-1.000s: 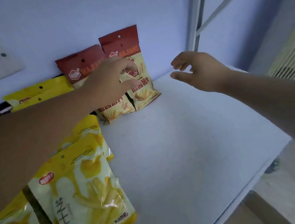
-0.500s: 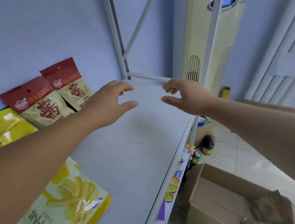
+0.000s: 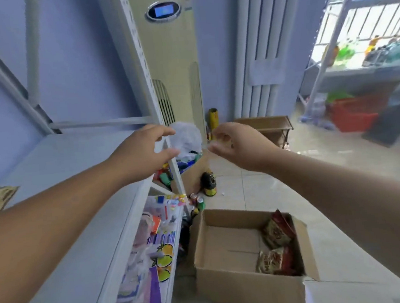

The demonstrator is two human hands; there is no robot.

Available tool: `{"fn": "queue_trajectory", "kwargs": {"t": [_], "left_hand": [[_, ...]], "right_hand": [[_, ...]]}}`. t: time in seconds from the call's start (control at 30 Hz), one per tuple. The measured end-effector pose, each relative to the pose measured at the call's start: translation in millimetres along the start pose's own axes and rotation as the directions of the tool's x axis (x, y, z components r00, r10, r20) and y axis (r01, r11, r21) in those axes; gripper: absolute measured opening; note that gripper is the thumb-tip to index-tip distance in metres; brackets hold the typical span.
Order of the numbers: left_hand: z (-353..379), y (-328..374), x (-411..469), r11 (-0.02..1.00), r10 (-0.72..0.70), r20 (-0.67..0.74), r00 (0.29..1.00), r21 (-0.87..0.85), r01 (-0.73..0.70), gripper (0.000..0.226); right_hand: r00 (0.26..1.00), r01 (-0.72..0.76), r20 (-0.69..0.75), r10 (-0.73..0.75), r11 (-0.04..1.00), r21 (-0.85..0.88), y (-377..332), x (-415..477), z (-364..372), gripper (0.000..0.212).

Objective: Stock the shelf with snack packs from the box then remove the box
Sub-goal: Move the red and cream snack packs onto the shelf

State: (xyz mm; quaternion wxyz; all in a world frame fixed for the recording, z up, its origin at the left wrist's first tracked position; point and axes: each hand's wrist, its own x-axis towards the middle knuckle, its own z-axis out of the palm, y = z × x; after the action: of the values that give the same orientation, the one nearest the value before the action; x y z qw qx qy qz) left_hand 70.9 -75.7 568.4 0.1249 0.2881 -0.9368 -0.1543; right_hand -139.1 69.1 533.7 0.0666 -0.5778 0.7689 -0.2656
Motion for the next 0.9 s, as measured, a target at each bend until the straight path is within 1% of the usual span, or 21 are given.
{"fn": "queue_trajectory", "kwargs": {"t": [0.13,0.23,0.37,0.53,0.7,0.8,0.9], "left_hand": [[49,49,37,0.998,0.068,0.12,0.99,-0.023,-0.066,0.048],[86,77,56,0.995,0.096,0.194,0.976,-0.044,-0.089,0.044],[131,102,65,0.994,0.094,0.256,0.962,-0.084,-0.075,0.045],[174,121,63,0.992,0.079,0.346,0.935,-0.119,-0.04,0.041],[224,128,72,0.99,0.107,0.444,0.889,-0.126,-0.057,0.04],[254,129,81,0.986,0.136,0.513,0.847,-0.151,-0.066,0.041],[283,129,93,0.984,0.134,0.576,0.806,-0.171,-0.041,0.04]], "right_hand": [[0.991,-0.136,0.002,0.137,0.99,0.047,70,-40,-12,0.051],[0.967,-0.254,-0.009,0.256,0.96,0.119,116,-70,-15,0.051],[0.925,-0.37,-0.009,0.38,0.905,0.21,168,-106,-15,0.047],[0.845,-0.502,-0.029,0.534,0.811,0.299,211,-147,-8,0.049],[0.722,-0.642,-0.011,0.692,0.675,0.363,243,-189,13,0.044],[0.612,-0.726,-0.004,0.791,0.563,0.395,258,-215,30,0.04],[0.492,-0.796,0.009,0.87,0.446,0.409,269,-236,47,0.036]]}}
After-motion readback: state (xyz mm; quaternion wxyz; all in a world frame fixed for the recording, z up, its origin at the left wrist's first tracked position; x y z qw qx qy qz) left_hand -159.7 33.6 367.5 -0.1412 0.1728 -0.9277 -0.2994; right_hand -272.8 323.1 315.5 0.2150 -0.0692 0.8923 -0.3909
